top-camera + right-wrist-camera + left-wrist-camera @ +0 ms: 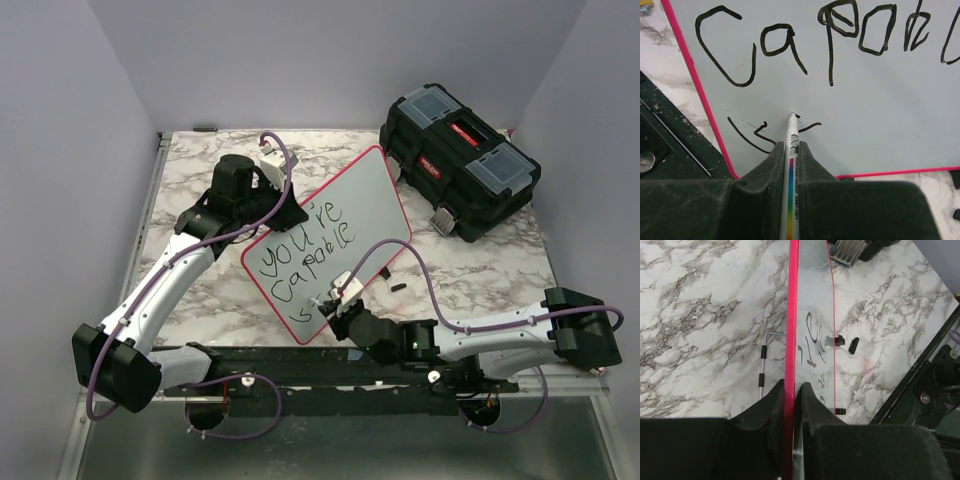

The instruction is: Write a sentence on the whiteboard

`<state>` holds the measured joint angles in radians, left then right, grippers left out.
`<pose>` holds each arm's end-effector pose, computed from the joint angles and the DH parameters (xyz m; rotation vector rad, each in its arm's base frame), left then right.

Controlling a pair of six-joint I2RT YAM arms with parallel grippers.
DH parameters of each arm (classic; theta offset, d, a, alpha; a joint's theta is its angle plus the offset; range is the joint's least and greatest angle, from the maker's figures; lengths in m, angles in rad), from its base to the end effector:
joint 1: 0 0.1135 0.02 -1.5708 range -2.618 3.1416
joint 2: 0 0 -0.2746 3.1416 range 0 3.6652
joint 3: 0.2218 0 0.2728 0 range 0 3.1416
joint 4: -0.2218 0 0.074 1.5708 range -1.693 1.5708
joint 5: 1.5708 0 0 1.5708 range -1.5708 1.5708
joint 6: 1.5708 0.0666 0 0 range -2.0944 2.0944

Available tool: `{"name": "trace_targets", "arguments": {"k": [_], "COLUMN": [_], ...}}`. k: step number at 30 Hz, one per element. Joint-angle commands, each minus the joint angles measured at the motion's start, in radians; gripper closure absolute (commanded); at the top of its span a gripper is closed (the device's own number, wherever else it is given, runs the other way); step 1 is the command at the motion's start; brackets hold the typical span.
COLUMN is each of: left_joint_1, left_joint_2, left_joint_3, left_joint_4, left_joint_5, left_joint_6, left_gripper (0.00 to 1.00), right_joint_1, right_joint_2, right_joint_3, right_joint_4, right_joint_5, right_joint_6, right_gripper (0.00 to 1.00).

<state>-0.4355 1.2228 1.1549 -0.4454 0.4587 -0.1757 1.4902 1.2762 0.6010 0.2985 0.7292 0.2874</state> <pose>0.2708 -0.1585 0.3478 0.5608 2.0626 -0.8438 0.0684 0.2960 0.2113 -0.6408 1.7690 0.5230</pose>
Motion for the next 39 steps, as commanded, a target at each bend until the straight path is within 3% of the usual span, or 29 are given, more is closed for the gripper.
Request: {"name": "trace_targets", "arguments": {"k": [1, 27, 39], "left_joint_1": [-0.026, -0.028, -0.029], "left_joint_2": [0.03, 0.035, 0.037], "left_joint_3": [-0.022, -0.02, -0.02], "left_joint_4": [-0.113, -0.114, -0.116], "left_joint_5": [-0.058, -0.064, -0.069], "left_joint_6": [0.096, 0.099, 0.1], "left_gripper": [1.0, 1.0, 1.0], "right_joint_1": [-0.004, -0.004, -0.004], "right_joint_2": [0.019, -0.04, -0.033], "right_joint_3": [0.011, -0.087, -0.059], "right_joint_4": [0.01, -0.123, -0.134], "right_joint_5": [0.016, -0.028, 0.079], "right_joint_6": [0.026, 0.161, 0.152], "right_gripper": [0.99, 0.99, 0.99]}}
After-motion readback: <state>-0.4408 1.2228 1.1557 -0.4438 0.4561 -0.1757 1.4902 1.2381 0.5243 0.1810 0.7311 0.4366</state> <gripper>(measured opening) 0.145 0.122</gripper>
